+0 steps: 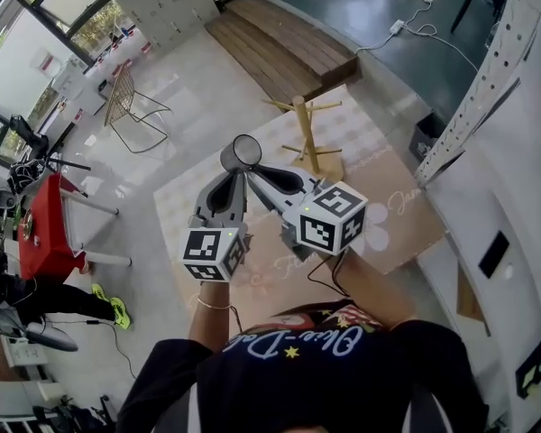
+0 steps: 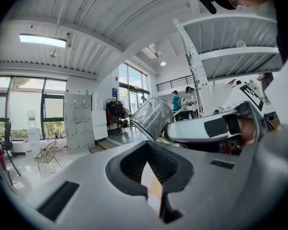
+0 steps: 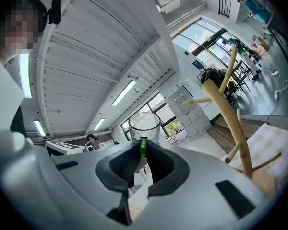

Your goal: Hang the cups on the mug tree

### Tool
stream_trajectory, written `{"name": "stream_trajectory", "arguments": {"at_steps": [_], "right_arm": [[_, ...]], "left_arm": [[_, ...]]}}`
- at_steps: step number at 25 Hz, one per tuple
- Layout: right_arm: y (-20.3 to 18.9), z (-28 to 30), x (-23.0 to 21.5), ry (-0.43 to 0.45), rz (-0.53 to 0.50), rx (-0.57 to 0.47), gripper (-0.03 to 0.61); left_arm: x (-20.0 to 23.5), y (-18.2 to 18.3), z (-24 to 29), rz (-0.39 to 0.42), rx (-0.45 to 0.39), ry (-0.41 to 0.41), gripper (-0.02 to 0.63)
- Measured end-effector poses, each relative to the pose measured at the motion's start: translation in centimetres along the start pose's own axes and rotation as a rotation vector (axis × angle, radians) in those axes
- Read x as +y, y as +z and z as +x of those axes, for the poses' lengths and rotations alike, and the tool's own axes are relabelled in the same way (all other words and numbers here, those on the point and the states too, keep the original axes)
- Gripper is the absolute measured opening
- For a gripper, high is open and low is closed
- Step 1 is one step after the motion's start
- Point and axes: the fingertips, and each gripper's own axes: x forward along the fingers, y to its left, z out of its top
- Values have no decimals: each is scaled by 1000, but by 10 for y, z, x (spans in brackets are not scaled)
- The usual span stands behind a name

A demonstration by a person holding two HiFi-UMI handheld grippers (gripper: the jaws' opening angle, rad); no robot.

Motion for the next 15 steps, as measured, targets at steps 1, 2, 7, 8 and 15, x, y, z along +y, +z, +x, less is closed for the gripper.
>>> {"name": "stream_trajectory", "arguments": {"at_steps": [1,2,7,8,15], "right_arm": [[0,1,-1,-2,1,0,49],[-1,2,-2,-4,2,1,49],[3,5,-8,-17,2,-3,49],[3,6,-9,-20,4,-4,49],[5,14,-15,-31,26,-8,49]], "left_arm": [[1,-1,1,-2,0,-1,8],[2,-1,2,-5,0,-2,8],[5,0,10,-14,-6,-9,8],[6,0,11,-14,-5,-12,8],[13,0,18,-24,-6,-14,8]]}}
